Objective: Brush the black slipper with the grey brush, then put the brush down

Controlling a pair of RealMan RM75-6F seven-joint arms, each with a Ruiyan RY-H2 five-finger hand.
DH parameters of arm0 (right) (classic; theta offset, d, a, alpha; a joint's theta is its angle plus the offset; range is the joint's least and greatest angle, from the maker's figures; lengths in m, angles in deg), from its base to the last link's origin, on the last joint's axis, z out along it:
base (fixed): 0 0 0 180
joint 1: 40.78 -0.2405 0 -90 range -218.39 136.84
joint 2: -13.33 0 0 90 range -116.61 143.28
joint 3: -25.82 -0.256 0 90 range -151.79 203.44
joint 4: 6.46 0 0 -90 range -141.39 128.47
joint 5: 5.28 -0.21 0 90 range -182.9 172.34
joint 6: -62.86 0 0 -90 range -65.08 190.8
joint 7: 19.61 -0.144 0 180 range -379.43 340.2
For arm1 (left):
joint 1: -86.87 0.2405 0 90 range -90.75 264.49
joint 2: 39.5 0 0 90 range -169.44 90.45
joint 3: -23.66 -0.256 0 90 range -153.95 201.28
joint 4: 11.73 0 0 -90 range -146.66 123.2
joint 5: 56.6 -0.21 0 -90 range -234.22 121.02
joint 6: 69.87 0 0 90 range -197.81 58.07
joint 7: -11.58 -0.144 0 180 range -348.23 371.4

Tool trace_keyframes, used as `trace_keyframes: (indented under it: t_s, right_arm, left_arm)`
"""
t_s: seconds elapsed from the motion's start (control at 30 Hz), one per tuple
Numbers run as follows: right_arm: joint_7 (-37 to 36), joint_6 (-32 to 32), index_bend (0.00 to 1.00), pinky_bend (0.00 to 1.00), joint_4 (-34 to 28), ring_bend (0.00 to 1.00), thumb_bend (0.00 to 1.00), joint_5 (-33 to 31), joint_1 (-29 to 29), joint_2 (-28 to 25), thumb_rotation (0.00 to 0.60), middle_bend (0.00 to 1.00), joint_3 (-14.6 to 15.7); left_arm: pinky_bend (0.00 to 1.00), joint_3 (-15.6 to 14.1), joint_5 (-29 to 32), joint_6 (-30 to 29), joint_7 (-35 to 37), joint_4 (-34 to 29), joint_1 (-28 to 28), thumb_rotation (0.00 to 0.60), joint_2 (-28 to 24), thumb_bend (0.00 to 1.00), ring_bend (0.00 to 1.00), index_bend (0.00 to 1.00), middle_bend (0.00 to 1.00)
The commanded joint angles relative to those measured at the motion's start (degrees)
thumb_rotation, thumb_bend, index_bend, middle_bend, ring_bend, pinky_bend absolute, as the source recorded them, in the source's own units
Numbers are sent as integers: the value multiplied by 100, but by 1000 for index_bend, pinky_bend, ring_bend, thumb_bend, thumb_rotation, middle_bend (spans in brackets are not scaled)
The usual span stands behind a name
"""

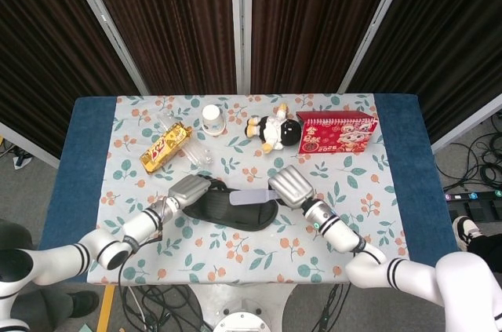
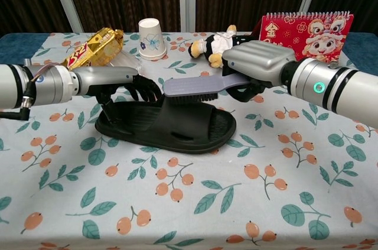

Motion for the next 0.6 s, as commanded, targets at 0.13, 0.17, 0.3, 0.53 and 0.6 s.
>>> trace_keyframes:
  t_s: [0.13,0.17,0.3,0.53,0.6]
  right_arm:
    - [89,-158,1000,1000,199,1000,600,185,-86,144,600,1000,228]
    - [73,-168,1000,1000,173,1000,601,223,-78,111,600,1000,273]
    - [-131,-212,1000,1000,-45,1000,602,366,-4,-86,600,1000,487]
    - [-631,-165,1000,1000,-375,1000,604,560,40,-441,600,1000,601]
    - [-716,-65,1000,1000,-303,1000,606,565,35,-443,600,1000,511]
  left_arm:
    - [236,26,85,98,7,-60,-51,600,-31,261,244,341,402]
    - [236,27,89,101,5,-62,-55,600,-33,261,244,341,401]
    - [236,20,106,116,12,-35,-64,600,-19,261,244,341,402]
    - [236,10,93,138,48,2,-92,600,13,261,244,341,402]
    - [236,8,91,133,51,-5,-94,600,16,261,244,340,402]
